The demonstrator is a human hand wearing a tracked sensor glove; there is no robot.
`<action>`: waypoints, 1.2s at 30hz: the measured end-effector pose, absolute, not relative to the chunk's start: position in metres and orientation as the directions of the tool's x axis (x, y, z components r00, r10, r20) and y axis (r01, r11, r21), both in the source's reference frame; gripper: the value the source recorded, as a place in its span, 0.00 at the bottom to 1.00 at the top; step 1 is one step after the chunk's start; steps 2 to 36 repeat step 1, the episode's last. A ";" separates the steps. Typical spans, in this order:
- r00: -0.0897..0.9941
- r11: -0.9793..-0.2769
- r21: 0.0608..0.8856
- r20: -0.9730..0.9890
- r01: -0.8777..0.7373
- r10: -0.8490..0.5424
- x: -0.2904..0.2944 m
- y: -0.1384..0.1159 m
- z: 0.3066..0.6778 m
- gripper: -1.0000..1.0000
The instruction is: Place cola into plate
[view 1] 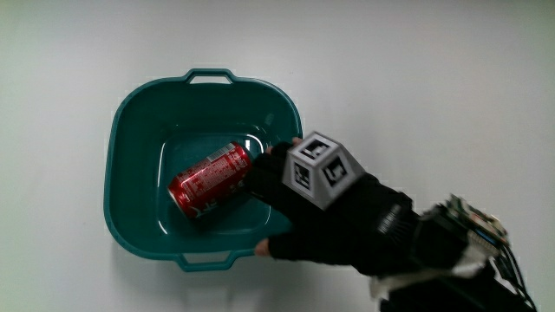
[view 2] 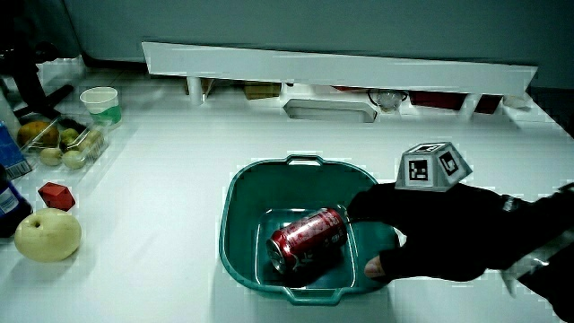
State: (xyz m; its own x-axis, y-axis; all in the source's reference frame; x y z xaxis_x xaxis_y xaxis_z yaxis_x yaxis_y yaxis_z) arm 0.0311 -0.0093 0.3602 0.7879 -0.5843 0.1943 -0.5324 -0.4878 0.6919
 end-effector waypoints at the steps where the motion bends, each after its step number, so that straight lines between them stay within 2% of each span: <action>1: 0.776 -0.467 0.691 0.222 -0.552 -0.590 0.035 -0.005 0.357 0.00; 36: 0.776 -0.467 0.691 0.222 -0.552 -0.590 0.035 -0.005 0.357 0.00</action>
